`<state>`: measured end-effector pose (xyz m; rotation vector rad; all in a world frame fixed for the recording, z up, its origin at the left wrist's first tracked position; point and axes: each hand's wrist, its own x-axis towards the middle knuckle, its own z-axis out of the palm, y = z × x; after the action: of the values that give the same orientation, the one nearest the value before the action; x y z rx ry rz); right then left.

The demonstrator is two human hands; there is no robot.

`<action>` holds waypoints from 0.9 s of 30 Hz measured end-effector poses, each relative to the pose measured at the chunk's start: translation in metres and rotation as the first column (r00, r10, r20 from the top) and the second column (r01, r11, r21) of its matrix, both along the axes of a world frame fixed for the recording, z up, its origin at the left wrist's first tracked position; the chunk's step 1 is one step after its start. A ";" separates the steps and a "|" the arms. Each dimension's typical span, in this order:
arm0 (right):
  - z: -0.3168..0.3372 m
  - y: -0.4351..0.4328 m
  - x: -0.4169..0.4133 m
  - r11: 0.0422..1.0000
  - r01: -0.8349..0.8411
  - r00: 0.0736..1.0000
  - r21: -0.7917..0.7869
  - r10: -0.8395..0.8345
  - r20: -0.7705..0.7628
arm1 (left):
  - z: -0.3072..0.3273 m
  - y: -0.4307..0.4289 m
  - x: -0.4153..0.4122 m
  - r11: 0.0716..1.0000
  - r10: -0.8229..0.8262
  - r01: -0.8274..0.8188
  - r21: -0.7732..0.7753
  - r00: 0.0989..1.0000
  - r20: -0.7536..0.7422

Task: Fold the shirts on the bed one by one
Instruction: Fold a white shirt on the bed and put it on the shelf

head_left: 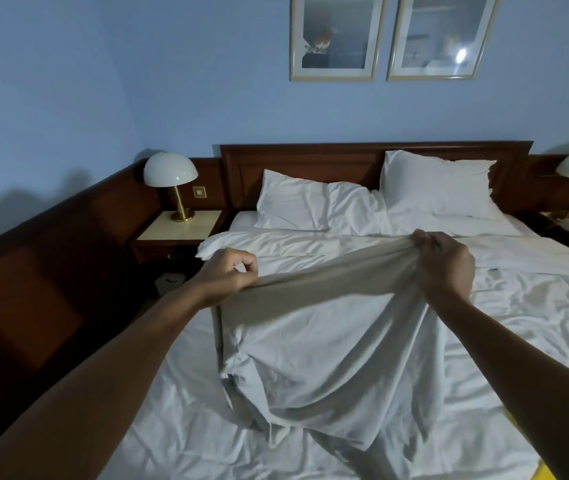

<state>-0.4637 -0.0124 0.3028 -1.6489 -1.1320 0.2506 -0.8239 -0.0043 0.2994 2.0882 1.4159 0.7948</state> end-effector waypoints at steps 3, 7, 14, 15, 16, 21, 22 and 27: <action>0.004 0.006 0.000 1.000 0.004 1.000 0.030 -0.004 0.013 | 0.002 0.009 -0.002 0.977 0.122 -0.137 0.163 0.988 0.098; 0.007 0.000 -0.006 0.999 -0.047 0.995 -0.018 0.049 0.086 | -0.003 0.019 -0.009 0.817 0.346 -0.331 0.473 0.937 0.057; -0.004 -0.044 -0.007 0.943 -0.252 0.905 -0.215 0.309 0.294 | 0.009 0.020 -0.011 0.816 0.523 -0.577 -0.032 0.716 0.462; -0.004 -0.049 -0.009 0.953 -0.187 0.891 -0.239 0.267 0.366 | 0.014 0.015 -0.013 0.866 0.457 -0.494 -0.076 0.720 0.522; -0.004 -0.053 -0.011 0.961 -0.135 0.891 -0.242 0.224 0.395 | 0.020 0.009 -0.016 0.924 0.353 -0.370 -0.094 0.734 0.580; 0.003 -0.081 -0.008 0.995 -0.006 0.955 -0.095 0.034 0.295 | 0.037 -0.029 -0.048 0.997 -0.035 0.049 -0.066 0.981 0.191; 0.003 -0.087 -0.009 0.998 0.002 0.962 -0.070 0.018 0.273 | 0.035 -0.034 -0.053 0.999 -0.018 0.021 -0.029 0.996 0.091; 0.004 -0.116 -0.025 0.998 -0.025 0.981 0.055 0.013 0.194 | 0.030 -0.061 -0.052 0.835 0.400 -0.408 0.369 0.911 0.102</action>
<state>-0.4887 -0.1287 0.3071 -1.6384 -1.2894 0.0694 -0.8760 -0.0654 0.3297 2.0606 1.8468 1.3552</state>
